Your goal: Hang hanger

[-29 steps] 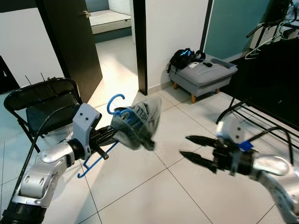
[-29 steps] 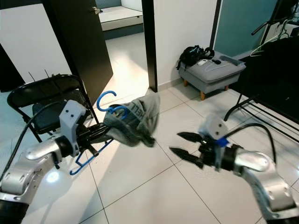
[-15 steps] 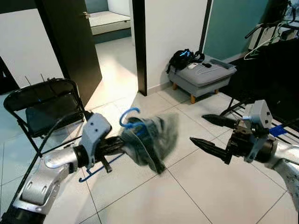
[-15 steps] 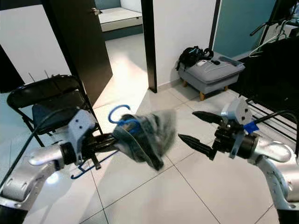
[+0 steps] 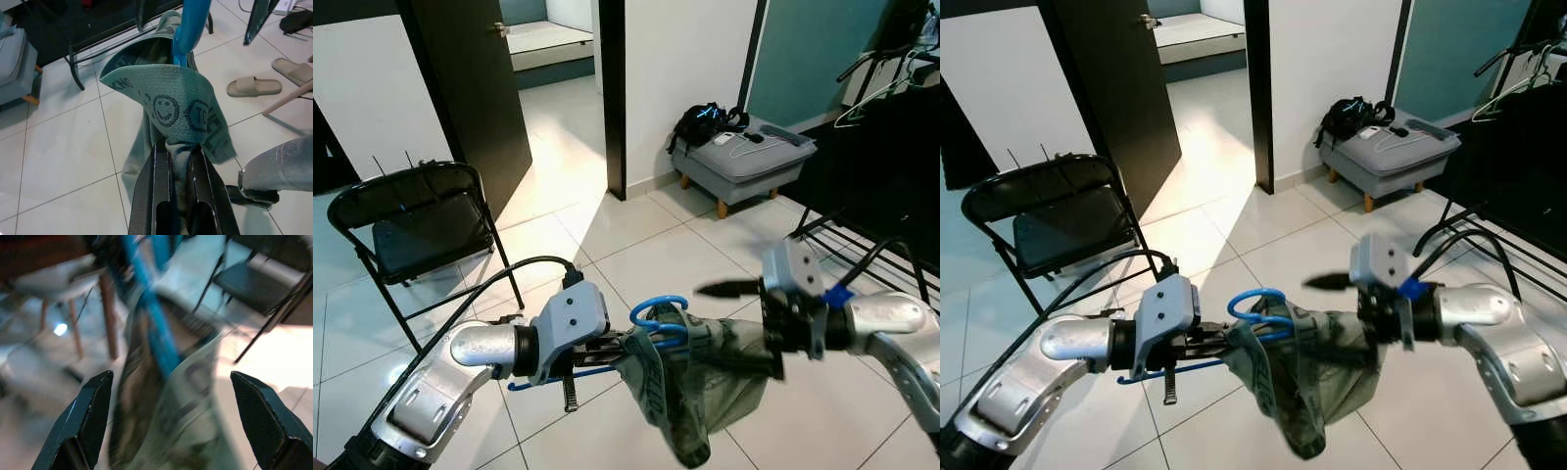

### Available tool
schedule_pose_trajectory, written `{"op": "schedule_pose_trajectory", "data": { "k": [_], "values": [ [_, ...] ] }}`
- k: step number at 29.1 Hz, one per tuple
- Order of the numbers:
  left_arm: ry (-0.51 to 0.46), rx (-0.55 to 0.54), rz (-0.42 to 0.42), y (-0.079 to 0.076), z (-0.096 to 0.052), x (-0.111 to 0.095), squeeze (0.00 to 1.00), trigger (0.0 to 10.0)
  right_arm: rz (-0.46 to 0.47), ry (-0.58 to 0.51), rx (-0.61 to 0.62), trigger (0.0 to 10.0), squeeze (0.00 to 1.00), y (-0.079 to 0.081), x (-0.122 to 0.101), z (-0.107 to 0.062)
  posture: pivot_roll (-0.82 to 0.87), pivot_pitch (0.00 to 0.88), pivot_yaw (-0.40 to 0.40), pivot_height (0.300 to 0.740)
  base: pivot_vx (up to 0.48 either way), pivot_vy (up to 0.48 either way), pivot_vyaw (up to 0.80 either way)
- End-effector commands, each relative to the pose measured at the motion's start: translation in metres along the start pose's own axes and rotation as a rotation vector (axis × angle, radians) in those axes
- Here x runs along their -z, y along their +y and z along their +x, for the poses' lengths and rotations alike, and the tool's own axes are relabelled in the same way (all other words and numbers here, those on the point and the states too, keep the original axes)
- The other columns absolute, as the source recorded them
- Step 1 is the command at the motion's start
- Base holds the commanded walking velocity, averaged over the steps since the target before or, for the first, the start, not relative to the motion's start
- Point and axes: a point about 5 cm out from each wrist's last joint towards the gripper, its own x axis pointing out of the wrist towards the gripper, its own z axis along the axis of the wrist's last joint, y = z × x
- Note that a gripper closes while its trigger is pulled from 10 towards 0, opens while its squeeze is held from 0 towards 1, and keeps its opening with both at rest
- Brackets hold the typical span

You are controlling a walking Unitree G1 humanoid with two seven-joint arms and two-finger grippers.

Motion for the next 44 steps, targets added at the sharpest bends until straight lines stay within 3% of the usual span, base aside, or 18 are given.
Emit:
{"op": "schedule_pose_trajectory", "data": {
  "k": [1,6,7,8,9,20,32,33,34,35,41,42,43,44],
  "values": [
    [-0.002,0.027,0.041,-0.001,0.002,-0.005,0.0,0.0,-0.01,0.054,-0.033,10.0,0.0,0.0,0.004,0.003,0.04,0.0,0.027,0.735,0.0,0.0,0.0],
    [-0.002,0.035,0.043,-0.003,0.003,-0.005,0.0,0.0,-0.044,0.101,0.0,10.0,0.0,-0.004,0.008,0.004,0.03,0.0,0.03,0.735,0.0,0.0,0.0],
    [-0.002,0.043,0.045,-0.005,0.003,-0.006,0.0,0.0,-0.083,0.112,0.022,5.7,0.0,-0.007,0.008,0.007,0.03,0.0,0.032,0.735,0.0,0.0,0.0],
    [-0.002,0.043,0.045,-0.005,0.003,-0.006,0.0,0.0,-0.083,0.112,0.022,5.7,0.0,-0.007,0.008,0.007,0.03,0.0,0.032,0.735,0.0,0.0,0.0],
    [-0.002,0.046,0.046,-0.005,0.003,-0.007,0.0,0.0,-0.093,0.116,0.027,0.0,0.0,-0.007,0.008,0.009,0.03,0.0,0.032,0.735,0.0,0.0,0.0],
    [-0.011,0.068,0.058,-0.006,0.004,-0.011,0.0,0.0,-0.179,0.158,0.041,0.0,0.0,-0.012,0.005,0.013,0.04,0.0,0.03,0.735,0.0,0.0,0.0],
    [0.023,0.051,0.056,-0.003,0.001,-0.006,0.0,0.0,-0.17,0.026,0.06,0.0,0.0,-0.016,-0.007,0.014,0.04,0.0,0.03,0.735,0.0,0.0,0.0],
    [0.02,0.033,0.048,-0.001,-0.001,-0.006,0.0,0.9,-0.163,0.007,0.065,0.0,0.0,-0.016,-0.008,0.013,0.04,0.0,0.03,0.735,0.0,0.0,0.0],
    [0.02,0.033,0.048,-0.001,-0.001,-0.006,0.0,0.9,-0.163,0.007,0.065,0.0,0.0,-0.016,-0.008,0.013,0.04,0.0,0.03,0.735,0.0,0.0,0.0],
    [0.0,-0.021,0.021,0.006,-0.004,-0.008,0.0,10.0,-0.152,-0.011,0.079,0.0,0.0,-0.018,-0.008,0.011,0.04,0.0,0.032,0.735,0.0,0.0,0.0],
    [-0.041,-0.116,-0.038,0.019,-0.012,-0.011,0.0,10.0,-0.135,-0.03,0.103,0.0,0.0,-0.02,-0.007,0.006,0.04,0.0,0.03,0.735,0.0,0.0,0.0],
    [-0.074,-0.177,-0.101,0.025,-0.023,-0.011,1.0,10.0,-0.118,-0.036,0.127,0.0,0.0,-0.021,-0.004,0.002,0.04,0.0,0.029,0.735,0.0,0.0,0.0],
    [-0.074,-0.177,-0.101,0.025,-0.023,-0.011,1.0,10.0,-0.118,-0.036,0.127,0.0,0.0,-0.021,-0.004,0.002,0.04,0.0,0.029,0.735,0.0,0.0,0.0],
    [-0.111,-0.213,-0.171,0.028,-0.033,-0.01,1.0,10.0,-0.103,-0.04,0.149,0.0,0.0,-0.022,-0.001,-0.002,0.05,0.0,0.029,0.735,0.0,0.0,0.0]
  ]
}}
